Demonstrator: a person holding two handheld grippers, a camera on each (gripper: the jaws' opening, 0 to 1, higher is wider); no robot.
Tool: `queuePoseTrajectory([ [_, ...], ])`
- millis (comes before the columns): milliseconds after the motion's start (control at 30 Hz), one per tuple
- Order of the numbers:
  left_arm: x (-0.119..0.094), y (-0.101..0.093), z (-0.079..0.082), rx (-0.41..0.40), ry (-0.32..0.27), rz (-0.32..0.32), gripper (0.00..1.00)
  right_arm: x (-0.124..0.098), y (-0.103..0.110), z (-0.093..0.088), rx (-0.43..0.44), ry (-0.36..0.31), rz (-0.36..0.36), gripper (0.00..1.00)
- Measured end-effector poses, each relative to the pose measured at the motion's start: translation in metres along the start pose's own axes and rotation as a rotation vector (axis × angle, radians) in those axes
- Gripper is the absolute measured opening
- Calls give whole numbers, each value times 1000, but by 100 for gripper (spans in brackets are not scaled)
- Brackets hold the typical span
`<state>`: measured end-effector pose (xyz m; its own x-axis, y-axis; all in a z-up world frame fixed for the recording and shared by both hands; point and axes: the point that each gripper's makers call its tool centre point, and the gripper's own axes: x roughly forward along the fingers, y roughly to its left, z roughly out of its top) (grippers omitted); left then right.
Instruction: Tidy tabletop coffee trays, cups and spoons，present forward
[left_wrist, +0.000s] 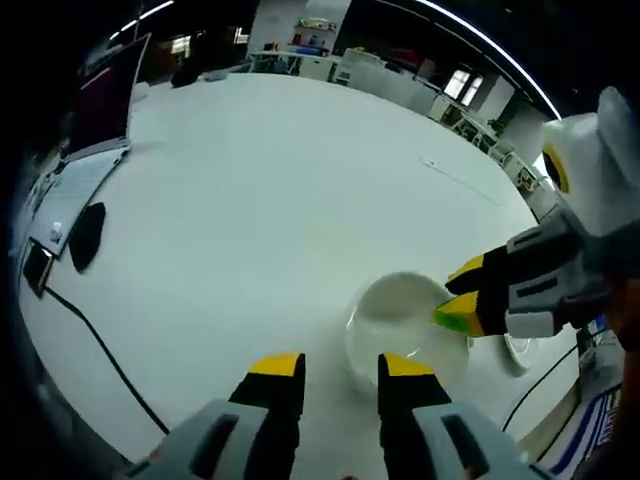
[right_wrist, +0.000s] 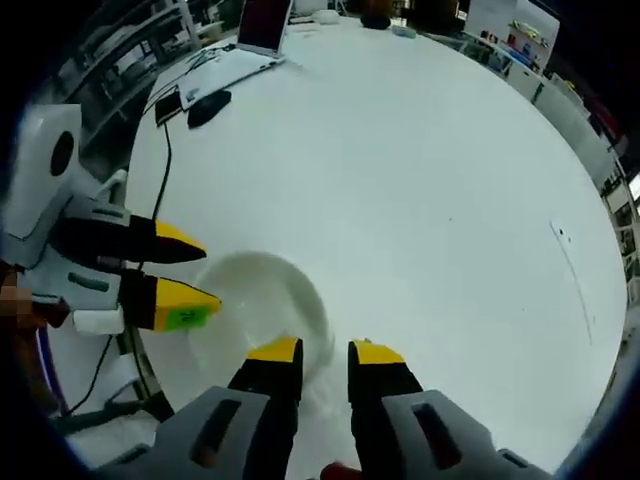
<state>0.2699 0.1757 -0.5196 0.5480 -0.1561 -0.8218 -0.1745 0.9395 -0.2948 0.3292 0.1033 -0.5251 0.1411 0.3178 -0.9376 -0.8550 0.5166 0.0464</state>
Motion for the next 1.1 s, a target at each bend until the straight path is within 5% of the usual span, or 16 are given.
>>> queuePoseTrajectory([
  [133, 2, 3, -10, 37, 36, 69, 30, 6, -1, 1, 15, 18, 0, 15],
  [433, 17, 8, 12, -19, 58, 86, 16, 11, -3, 1, 48, 31, -6, 12],
  [867, 16, 9, 7, -6, 167, 252, 10, 9, -2, -5, 176, 16, -52, 8],
  [1100, 13, 9, 6, -23, 200, 272, 9, 1, 7, -21, 224, -1, -50, 7],
])
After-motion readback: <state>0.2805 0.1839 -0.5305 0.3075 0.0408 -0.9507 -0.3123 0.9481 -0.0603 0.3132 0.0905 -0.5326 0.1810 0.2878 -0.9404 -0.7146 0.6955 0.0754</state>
